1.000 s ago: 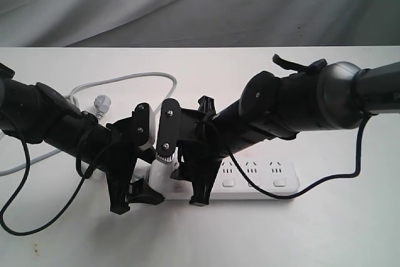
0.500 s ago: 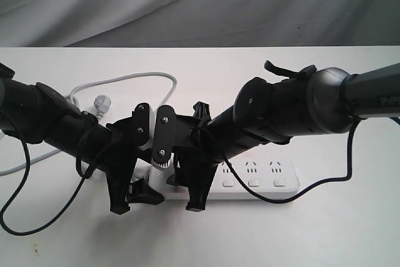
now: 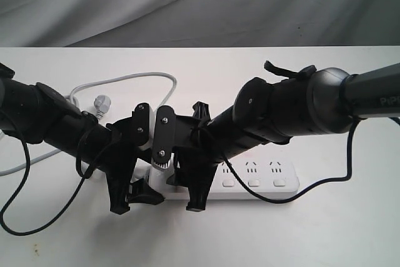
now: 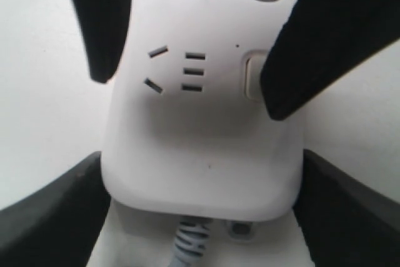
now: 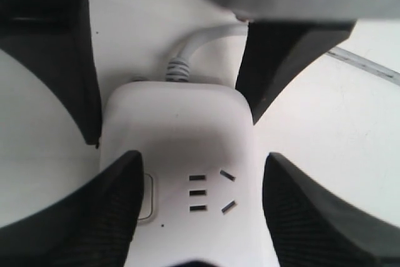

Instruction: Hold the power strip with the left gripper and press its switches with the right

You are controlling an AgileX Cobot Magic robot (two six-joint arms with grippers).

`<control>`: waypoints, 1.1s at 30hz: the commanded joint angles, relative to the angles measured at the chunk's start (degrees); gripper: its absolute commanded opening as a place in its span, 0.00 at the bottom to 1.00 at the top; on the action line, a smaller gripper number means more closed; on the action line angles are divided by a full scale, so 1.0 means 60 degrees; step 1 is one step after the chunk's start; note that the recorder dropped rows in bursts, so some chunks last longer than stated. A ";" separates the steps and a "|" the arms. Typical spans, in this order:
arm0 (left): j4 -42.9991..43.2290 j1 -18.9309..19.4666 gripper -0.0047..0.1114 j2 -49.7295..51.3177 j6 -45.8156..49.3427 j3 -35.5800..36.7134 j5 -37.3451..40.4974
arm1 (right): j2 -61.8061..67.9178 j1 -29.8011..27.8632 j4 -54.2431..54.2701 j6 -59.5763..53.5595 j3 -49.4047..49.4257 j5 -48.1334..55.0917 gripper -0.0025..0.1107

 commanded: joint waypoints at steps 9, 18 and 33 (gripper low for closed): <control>-0.0136 -0.0041 0.42 0.0013 0.0037 -0.0024 -0.0023 | 0.0511 -0.0016 -0.0488 -0.0362 0.0069 -0.0055 0.49; -0.0136 -0.0041 0.42 0.0013 0.0037 -0.0024 -0.0023 | 0.0537 -0.0171 -0.0509 -0.0458 0.0314 0.0047 0.48; -0.0136 -0.0041 0.42 0.0013 0.0037 -0.0024 -0.0023 | -0.0310 -0.0171 -0.0407 -0.0855 0.0572 -0.0223 0.48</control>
